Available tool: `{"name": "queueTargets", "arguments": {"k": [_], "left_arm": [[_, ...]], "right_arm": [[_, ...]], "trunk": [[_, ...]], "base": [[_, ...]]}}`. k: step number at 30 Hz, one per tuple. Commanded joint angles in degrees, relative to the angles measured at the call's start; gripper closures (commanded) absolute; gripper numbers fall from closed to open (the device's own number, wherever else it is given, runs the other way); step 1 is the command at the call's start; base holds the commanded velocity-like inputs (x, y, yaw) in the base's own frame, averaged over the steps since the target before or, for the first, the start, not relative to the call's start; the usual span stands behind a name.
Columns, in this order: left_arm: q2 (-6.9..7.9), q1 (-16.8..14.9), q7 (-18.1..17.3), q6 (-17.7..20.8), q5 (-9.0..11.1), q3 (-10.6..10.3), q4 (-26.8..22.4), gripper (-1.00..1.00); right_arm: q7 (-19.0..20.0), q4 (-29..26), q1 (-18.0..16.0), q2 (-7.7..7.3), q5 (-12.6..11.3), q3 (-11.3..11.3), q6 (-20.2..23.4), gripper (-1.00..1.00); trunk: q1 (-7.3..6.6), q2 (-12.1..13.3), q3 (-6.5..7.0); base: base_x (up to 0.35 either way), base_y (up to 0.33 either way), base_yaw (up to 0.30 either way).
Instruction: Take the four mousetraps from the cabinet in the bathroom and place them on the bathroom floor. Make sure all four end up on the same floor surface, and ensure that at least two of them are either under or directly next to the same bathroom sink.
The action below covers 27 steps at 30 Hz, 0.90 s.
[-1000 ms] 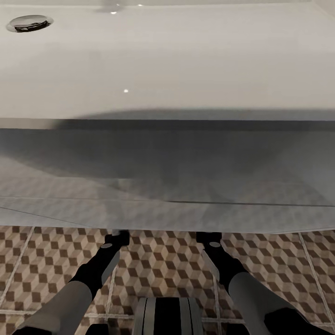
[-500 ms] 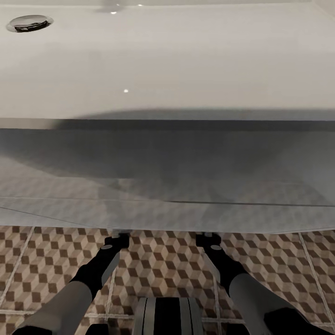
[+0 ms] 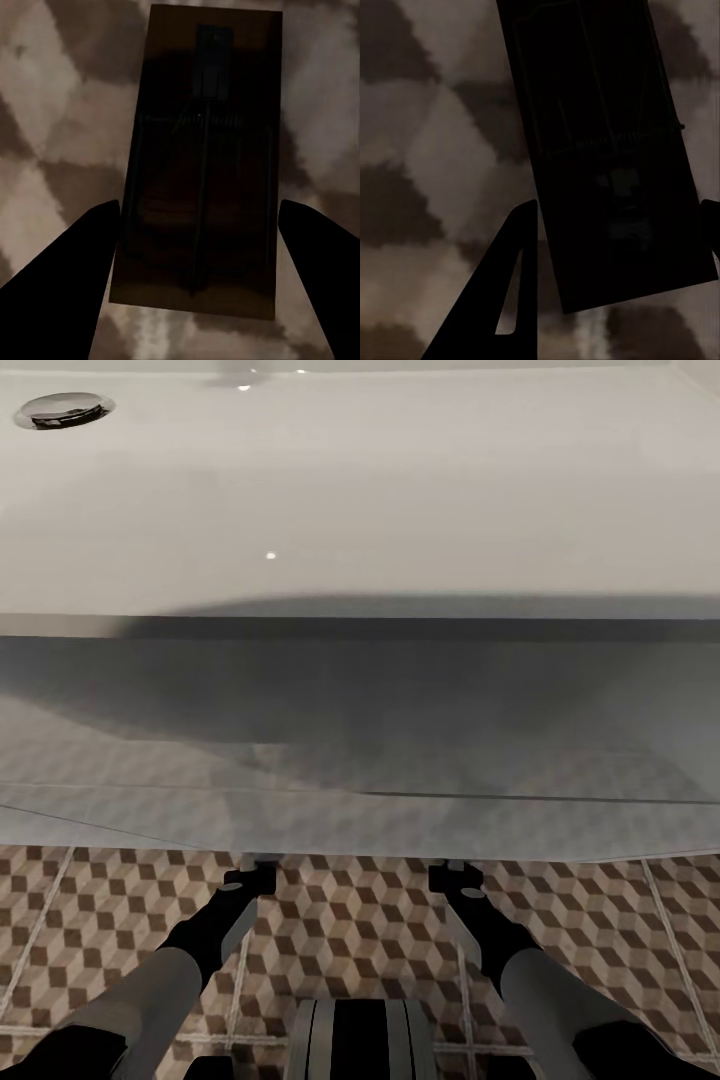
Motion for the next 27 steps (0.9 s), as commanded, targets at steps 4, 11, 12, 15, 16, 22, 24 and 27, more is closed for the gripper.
{"name": "queueTargets", "arguments": {"k": [4, 11, 12, 15, 16, 22, 24, 27], "left_arm": [[0.05, -0.06, 0.48, 0.27, 0.74, -0.44, 0.09, 1.0], [0.05, -0.09, 0.48, 0.22, 0.82, -0.44, 0.14, 1.0], [0.06, -0.09, 0.48, 0.21, 0.82, -0.44, 0.14, 1.0], [0.1, -0.09, 0.43, 0.16, 0.83, -0.42, -0.05, 1.0], [0.11, -0.09, 0.42, 0.14, 0.83, -0.42, -0.1, 1.0], [0.07, -0.09, 0.46, -2.47, 0.7, -0.43, -0.16, 1.0], [0.07, -0.09, 0.45, -3.48, 0.65, -0.43, 0.02, 1.0], [0.06, -0.09, 0.42, -4.07, 0.6, -0.43, 0.14, 1.0]], "right_arm": [[-0.35, -0.03, -0.02, -0.06, -0.73, 0.45, 0.13, 1.0], [-0.35, 0.02, -0.02, -0.47, -0.78, 0.31, 0.67, 1.0], [-0.35, 0.02, -0.02, -0.55, -0.78, 0.3, 0.69, 1.0], [-0.35, 0.02, -0.02, -0.76, -0.78, 0.27, 0.76, 1.0], [-0.34, 0.02, -0.02, -0.78, -0.78, 0.27, 0.76, 1.0], [-0.27, 0.02, -0.02, -0.79, -0.79, 0.26, 0.79, 1.0], [-0.27, 0.02, -0.02, -0.78, -0.79, 0.24, 0.78, 1.0], [-0.27, 0.02, -0.02, -0.78, -0.79, 0.25, 0.75, 1.0]], "trunk": [[0.0, -0.01, -0.03], [0.0, -0.01, -0.03], [0.0, -0.01, -0.03], [0.0, -0.01, -0.03], [0.0, -0.01, -0.03], [0.0, -0.01, -0.03], [0.0, -0.01, -0.03], [0.0, -0.01, -0.03]], "base": [[0.0, 0.0, 0.0], [0.0, 0.0, 0.0], [0.0, 0.0, 0.0], [0.0, 0.0, 0.0], [0.0, 0.0, 0.0], [0.0, 0.0, 0.0], [0.0, 0.0, 0.0], [0.0, 0.0, 0.0]]}}
